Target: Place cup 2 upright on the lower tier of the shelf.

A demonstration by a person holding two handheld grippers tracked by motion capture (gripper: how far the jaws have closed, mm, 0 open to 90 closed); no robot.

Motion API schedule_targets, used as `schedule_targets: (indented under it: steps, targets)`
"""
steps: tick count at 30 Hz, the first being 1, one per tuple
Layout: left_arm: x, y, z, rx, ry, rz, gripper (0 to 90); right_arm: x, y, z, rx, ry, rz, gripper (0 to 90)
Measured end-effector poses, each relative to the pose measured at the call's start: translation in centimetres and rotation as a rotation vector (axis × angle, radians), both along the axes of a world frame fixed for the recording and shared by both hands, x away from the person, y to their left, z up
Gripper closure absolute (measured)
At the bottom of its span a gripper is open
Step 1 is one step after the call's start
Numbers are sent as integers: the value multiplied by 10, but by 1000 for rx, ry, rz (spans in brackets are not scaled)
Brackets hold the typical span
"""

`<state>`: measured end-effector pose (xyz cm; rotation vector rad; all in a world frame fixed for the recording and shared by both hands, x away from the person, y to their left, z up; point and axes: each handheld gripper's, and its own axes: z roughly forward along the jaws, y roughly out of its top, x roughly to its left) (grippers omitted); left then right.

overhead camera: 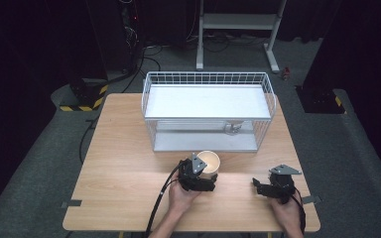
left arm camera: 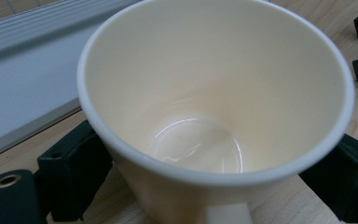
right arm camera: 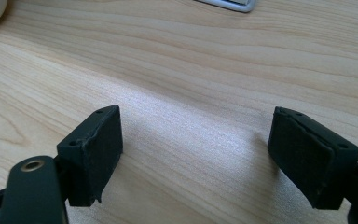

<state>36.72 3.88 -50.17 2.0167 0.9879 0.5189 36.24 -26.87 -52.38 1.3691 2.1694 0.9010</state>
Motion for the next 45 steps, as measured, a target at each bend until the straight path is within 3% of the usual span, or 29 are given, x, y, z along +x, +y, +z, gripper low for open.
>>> schedule_targets:
  steps: [33, 45]
  targets:
    - [8, 19, 5, -28, -30, 66, 94, 0, 0, 0, 0, 0, 0, 178]
    - [21, 32, 15, -18, -28, 104, 95, 0, 0, 0, 0, 0, 0, 178]
